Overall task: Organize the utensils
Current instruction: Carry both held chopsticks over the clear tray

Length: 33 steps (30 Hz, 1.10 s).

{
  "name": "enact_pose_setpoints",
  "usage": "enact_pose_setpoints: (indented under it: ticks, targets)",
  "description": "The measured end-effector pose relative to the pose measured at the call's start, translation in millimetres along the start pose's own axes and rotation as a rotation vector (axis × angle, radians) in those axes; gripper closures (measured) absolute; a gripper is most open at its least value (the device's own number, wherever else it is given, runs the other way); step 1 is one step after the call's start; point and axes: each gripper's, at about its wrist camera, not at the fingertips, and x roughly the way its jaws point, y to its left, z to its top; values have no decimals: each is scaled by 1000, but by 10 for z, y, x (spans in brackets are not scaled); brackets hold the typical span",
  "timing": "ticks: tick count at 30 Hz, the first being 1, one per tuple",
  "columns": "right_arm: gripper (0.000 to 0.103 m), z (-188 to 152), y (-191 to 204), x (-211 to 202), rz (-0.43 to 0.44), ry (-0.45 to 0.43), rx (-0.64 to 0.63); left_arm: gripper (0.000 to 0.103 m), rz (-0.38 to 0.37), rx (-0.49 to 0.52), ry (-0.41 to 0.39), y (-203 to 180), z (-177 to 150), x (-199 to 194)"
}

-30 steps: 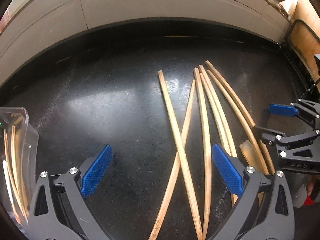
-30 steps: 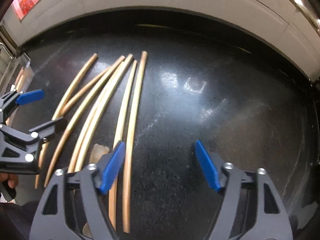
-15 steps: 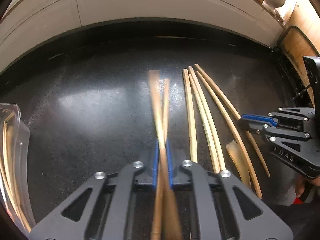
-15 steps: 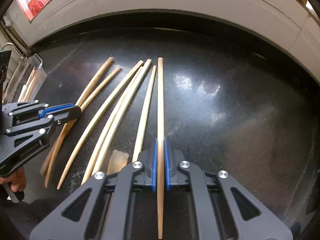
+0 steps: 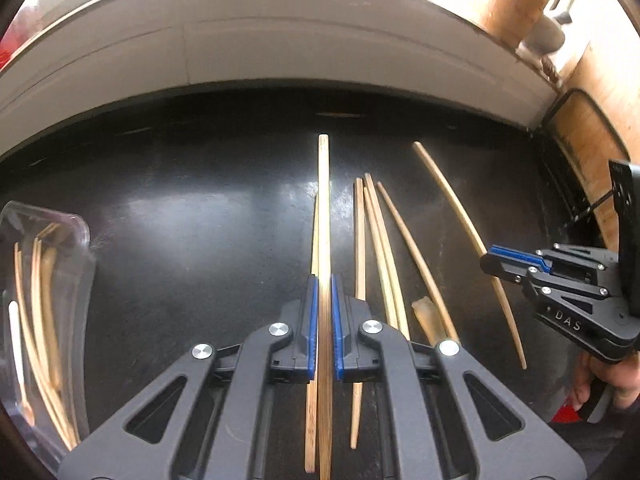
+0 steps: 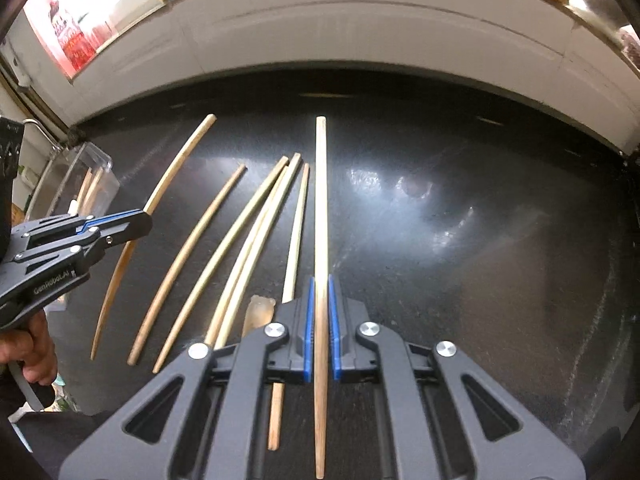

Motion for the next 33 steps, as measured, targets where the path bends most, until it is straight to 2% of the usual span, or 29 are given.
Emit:
enact_pose_setpoints:
  ticks: [9, 16, 24, 33]
  targets:
    - [95, 12, 142, -524, 29, -56, -16, 97, 58, -44, -27, 55, -56, -521]
    - [95, 93, 535, -799, 92, -81, -47, 97, 123, -83, -39, 209, -161, -971]
    - [95, 204, 1388, -883, 198, -83, -97, 97, 179, -140, -69, 762, -343, -1460]
    - [95, 390, 2575, -705, 337, -59, -147, 97, 221, -261, -113, 1730, -595, -1957]
